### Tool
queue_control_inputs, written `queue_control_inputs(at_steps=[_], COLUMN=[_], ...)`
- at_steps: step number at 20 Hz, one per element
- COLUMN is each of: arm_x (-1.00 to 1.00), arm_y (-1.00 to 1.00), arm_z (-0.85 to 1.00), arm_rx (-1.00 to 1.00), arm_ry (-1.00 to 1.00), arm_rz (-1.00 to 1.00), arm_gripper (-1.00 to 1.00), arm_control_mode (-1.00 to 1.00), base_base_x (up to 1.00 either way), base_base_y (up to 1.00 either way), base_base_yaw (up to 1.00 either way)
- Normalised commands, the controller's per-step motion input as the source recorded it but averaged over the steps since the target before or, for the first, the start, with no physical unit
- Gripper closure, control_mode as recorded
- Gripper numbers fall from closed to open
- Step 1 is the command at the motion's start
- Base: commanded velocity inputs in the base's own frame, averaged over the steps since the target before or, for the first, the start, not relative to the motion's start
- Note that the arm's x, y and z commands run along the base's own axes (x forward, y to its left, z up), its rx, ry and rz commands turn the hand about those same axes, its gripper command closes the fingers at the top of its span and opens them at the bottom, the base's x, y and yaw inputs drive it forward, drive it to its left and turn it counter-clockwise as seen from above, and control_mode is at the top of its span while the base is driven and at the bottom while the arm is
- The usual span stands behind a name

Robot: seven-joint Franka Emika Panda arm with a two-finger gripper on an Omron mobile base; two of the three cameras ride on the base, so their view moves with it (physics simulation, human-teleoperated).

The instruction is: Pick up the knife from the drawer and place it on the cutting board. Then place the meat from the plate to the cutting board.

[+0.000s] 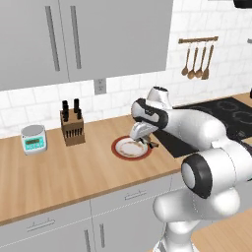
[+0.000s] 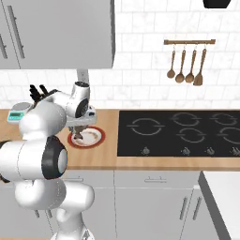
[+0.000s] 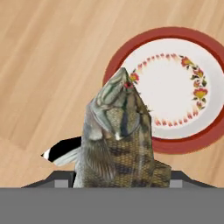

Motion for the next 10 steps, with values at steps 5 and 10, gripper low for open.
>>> queue_control_inputs(at_steps=[5,10], arm_x=[-1.00,-1.00], arm_y=[-0.10,-0.10], arm_z=[0.46,0.31], arm_rx=[0.00,-0.06], arm_ry=[0.36,0.23], arm_rz=[-0.13,-0.19], arm_gripper=[1.00,1.00], arm_control_mode=[-1.00,-1.00], base_base_x=[0.00,0.00], base_base_y=[0.00,0.00], base_base_yaw=[0.00,0.00])
